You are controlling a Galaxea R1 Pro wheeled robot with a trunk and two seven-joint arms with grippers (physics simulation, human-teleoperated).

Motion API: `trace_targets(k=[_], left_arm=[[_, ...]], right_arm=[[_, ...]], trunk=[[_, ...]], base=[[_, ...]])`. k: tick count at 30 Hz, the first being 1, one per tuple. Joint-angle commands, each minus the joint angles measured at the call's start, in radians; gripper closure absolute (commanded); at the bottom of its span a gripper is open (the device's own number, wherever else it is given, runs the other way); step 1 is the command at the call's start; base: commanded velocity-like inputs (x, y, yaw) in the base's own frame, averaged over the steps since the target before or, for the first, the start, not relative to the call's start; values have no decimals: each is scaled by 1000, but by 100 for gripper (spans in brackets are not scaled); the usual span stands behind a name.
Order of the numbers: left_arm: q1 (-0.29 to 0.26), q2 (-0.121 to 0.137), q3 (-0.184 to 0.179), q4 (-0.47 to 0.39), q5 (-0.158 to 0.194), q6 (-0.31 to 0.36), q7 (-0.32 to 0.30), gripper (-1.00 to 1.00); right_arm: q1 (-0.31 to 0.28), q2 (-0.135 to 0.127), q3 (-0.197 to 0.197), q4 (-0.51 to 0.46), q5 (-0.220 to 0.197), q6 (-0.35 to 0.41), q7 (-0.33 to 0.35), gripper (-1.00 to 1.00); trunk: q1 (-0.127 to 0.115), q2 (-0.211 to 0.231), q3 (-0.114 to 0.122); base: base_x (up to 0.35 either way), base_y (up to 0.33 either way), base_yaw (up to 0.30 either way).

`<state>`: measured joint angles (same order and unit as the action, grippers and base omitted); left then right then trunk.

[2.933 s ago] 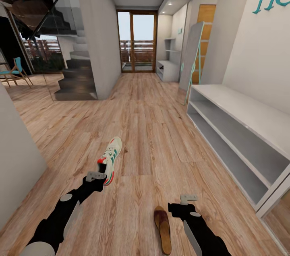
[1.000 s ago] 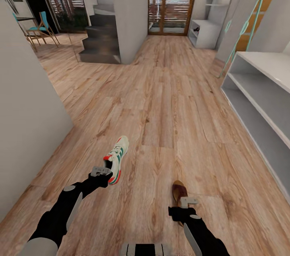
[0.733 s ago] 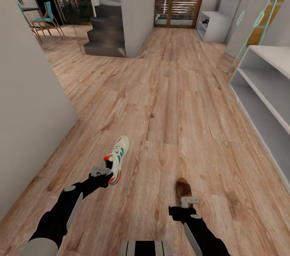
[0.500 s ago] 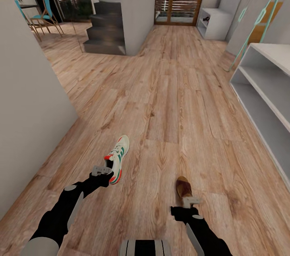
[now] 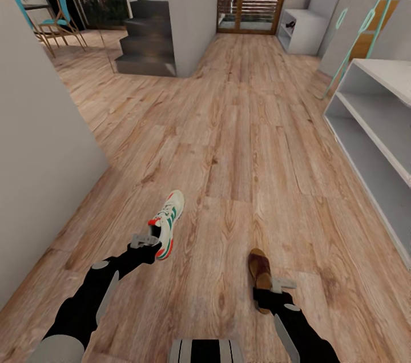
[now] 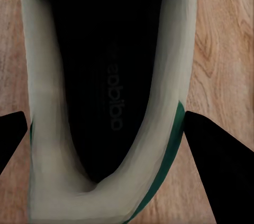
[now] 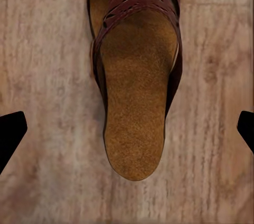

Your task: Pick up the two gym shoes and the two sandals from the corridor floor and place them onto the hallstand (shoe rack) in the corridor, making sure they are on the rack and not on the floor. Arrange them so the two gym shoes are next to each other and the two sandals are next to each other.

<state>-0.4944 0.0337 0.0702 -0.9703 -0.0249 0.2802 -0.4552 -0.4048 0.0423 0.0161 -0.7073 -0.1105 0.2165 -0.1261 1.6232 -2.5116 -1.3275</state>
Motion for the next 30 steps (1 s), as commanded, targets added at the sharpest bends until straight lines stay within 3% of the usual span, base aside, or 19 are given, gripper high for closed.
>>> trace_targets(k=[1,5,10,13,22,30], left_arm=[[-2,-2,2,-4,0,7,-9,100],[-17,-6,2,-40,18,16,-30,100],[-25,-9,2,-126,34,102,-49,100],[-21,-8,2,-151,36,116,-50,100],[-12,-4,-1,-169,36,122,-52,100],[-12,-2,-1,-171,36,121,-53,100]], right_arm=[[0,0,1,-3,-12,4,-6,-100],[0,1,0,-4,-14,4,-6,-100],[0,3,-1,-4,-15,4,-7,-100],[0,4,-1,-4,-15,3,-7,-100],[0,4,2,-5,-14,3,-6,-100],[0,4,0,-4,-15,4,-6,-100]], trunk=[[0,0,-2],[0,0,-8],[0,0,-15],[0,0,-17],[0,0,-18],[3,-2,-48]], base=[[0,0,-88],[0,0,-90],[0,0,-84],[0,0,-31],[0,0,-6],[0,0,0]])
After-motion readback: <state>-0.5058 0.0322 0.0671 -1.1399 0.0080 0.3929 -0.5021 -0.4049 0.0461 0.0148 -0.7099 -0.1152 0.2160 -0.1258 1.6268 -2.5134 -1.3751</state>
